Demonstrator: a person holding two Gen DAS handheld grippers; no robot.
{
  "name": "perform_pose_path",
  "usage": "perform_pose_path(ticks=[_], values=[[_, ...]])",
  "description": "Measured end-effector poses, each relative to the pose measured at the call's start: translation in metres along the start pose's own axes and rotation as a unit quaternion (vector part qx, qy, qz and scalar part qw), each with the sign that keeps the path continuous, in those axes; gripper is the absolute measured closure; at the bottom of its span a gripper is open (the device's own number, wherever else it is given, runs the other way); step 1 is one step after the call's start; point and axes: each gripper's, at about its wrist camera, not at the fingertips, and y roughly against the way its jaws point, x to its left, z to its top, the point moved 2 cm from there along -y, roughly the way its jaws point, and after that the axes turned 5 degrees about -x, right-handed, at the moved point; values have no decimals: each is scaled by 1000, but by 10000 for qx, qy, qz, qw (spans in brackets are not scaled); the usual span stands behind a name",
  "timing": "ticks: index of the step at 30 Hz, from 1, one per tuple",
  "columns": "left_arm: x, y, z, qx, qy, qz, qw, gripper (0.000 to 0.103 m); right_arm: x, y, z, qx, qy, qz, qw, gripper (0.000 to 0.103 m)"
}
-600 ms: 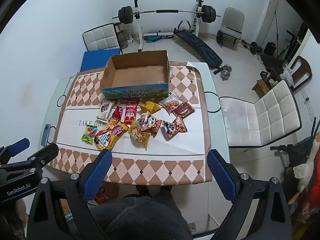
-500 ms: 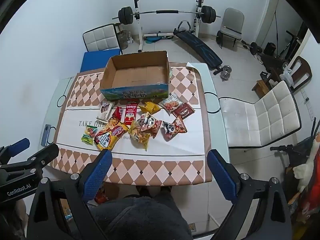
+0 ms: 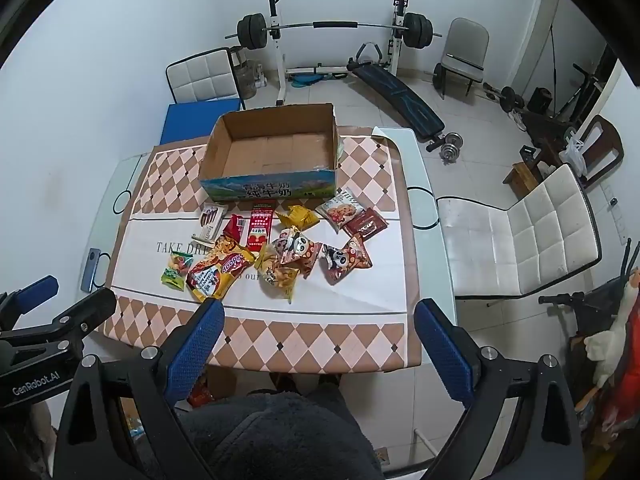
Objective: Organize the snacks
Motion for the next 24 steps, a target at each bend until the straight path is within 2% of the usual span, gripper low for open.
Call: perform_pose_path(ticks=[24], values=[[-7,7,11,-8,29,-61,10000,0,-1,3,6,-39,14,-24,10000,5]])
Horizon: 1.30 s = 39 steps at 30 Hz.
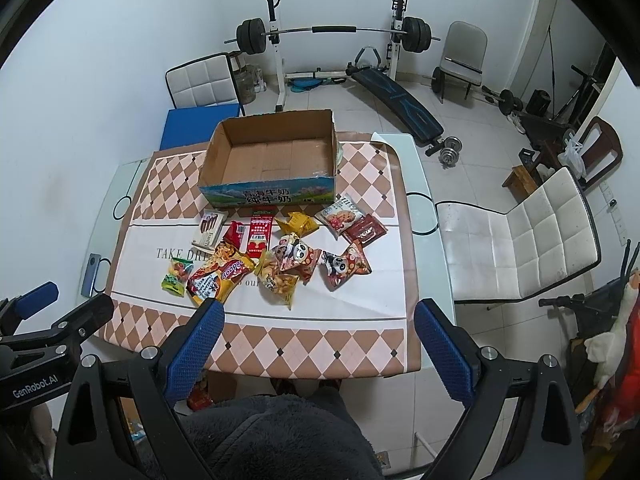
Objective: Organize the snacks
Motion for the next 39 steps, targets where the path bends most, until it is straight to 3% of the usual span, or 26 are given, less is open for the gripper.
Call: perform_pose_path(ticks=[39], values=[[5,6,-2,-90,52,-73,9999,0,3,3,1,-52,33,11,10000,5]])
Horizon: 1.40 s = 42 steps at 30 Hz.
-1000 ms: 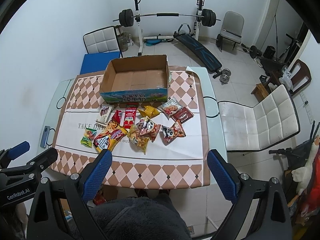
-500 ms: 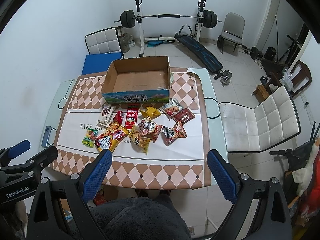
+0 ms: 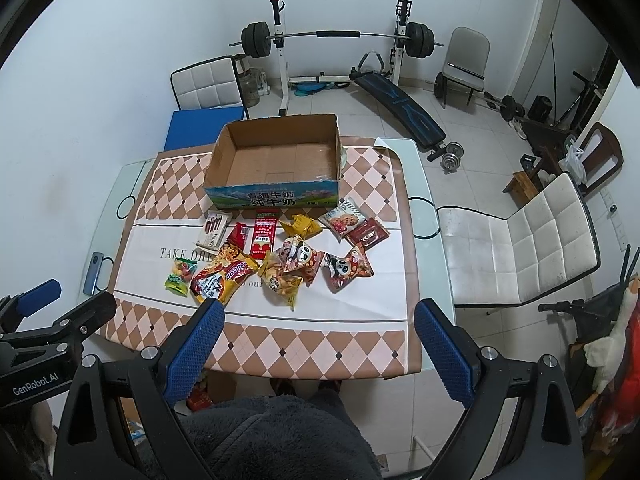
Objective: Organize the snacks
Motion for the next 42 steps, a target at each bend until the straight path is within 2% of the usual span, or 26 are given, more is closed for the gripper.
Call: perform_pose_path(ticks=[10,14,16,19,21,23,29,32,35,39,42], values=[[0,0,-1,12,25,4,10000,0,15,3,23,67,64,48,9999,5],[3,-4,-1,56,87,4,9999,0,17,-3,22,102,62,94,9999,5],[9,-10,-2,63,137,11,9999,0,13,-9,11,122,26,137,9998,5],[21,-26,1,-15,247,158,9996,0,11,-17,11,132,-21,154,9998,5],[35,-46,4,-27,387,337,9987,0,8,-31,13,174,-113,191,9996,5],[46,-66,5,46,525,367,9979,0,5,-53,16,257,-188,193,9993,5],[87,-142,1,545,741,580,9941,0,14,-143,21,745,-494,466,9949,5],[97,-181,-2,727,506,677,9938,0,23,-188,20,1006,-481,564,9922,5],[97,-223,-7,949,16,732,9928,0,34,-234,16,1324,-300,576,9891,5],[87,-280,-16,1415,-670,688,9853,0,44,-291,4,1724,-155,524,9835,5],[74,-327,-25,1706,-1216,655,9756,0,45,-321,-3,1891,-90,467,9808,5]])
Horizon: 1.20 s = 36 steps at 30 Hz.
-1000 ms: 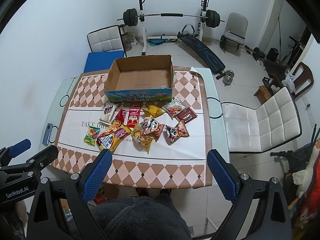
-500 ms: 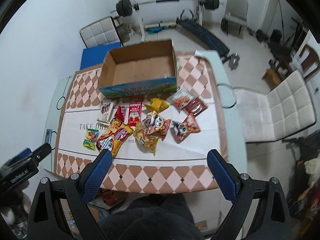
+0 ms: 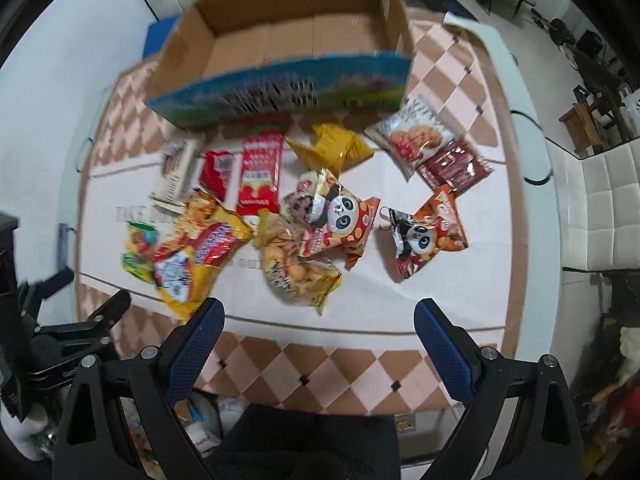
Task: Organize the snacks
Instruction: 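Grasp the Sedaap noodle pack with left tool while right tool grasps yellow chip bag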
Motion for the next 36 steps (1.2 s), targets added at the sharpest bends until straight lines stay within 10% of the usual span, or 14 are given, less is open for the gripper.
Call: perform_pose_path(ticks=[14,21,26,31,36], values=[[-37,-95,37,440,-1411,-253,9887,0,33,-86,-10,176,1153,-260,9928,5],[-2,-102,19,587,-255,-486,9968,16,59,-110,-10,124,1897,-539,9803,7],[33,-103,4,826,911,-696,9900,16,68,-132,-6,290,2176,-839,9720,38],[52,-101,-5,820,1141,-780,9870,16,28,-142,-2,1015,360,169,9940,57],[47,-103,-4,740,1053,-756,9888,16,-36,-154,-17,1553,-1934,1046,9631,57]])
